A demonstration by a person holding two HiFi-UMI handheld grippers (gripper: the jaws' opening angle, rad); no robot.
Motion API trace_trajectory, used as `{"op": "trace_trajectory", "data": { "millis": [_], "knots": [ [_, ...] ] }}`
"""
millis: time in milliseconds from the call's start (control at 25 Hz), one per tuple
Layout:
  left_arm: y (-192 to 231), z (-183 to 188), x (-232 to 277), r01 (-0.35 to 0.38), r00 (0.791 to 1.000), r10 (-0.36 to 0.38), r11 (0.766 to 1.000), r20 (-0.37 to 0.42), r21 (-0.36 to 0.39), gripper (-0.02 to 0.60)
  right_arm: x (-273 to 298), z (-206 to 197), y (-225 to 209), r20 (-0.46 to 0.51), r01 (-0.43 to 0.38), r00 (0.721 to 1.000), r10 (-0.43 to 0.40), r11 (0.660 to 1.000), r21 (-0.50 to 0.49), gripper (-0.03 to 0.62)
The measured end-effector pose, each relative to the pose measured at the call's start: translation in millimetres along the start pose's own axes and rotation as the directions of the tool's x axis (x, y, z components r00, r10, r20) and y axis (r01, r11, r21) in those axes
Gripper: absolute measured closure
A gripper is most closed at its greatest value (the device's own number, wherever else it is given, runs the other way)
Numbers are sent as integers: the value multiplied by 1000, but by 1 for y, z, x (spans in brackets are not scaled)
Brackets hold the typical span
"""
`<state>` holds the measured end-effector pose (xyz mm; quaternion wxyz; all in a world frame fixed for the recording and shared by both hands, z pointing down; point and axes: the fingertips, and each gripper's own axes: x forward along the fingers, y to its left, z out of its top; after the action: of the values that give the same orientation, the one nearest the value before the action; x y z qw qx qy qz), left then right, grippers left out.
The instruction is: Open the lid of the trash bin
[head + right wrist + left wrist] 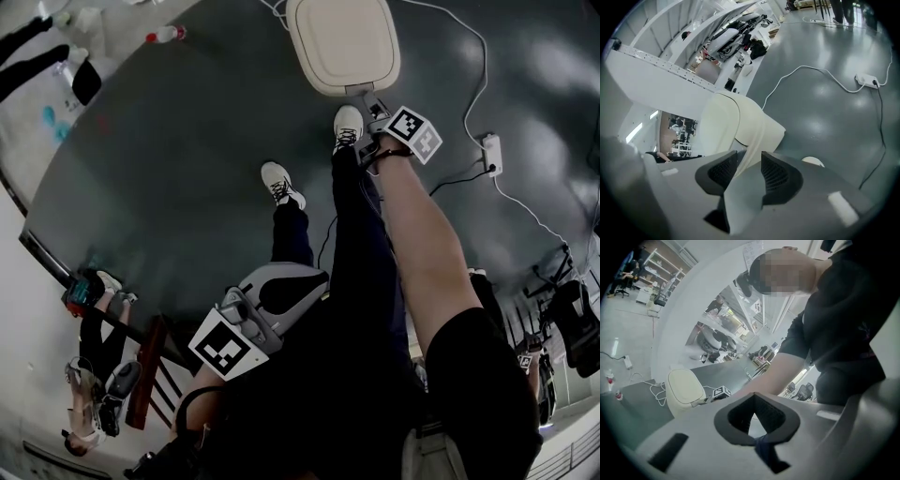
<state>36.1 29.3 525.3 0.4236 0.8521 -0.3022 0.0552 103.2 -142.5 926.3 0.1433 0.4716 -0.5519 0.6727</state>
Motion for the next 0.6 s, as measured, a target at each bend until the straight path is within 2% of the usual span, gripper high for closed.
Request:
{"op": "trace_trajectory", "data": {
  "millis": [360,600],
  "knots": [
    [6,0,-1,2,1000,-1,1000,18,-16,578,2,0,-3,9,40,999,-39,998,-43,452],
    [9,-1,-1,1,1000,0,1000,24,-17,578,3,-1,-5,19,41,999,-40,999,-35,449]
  ]
}}
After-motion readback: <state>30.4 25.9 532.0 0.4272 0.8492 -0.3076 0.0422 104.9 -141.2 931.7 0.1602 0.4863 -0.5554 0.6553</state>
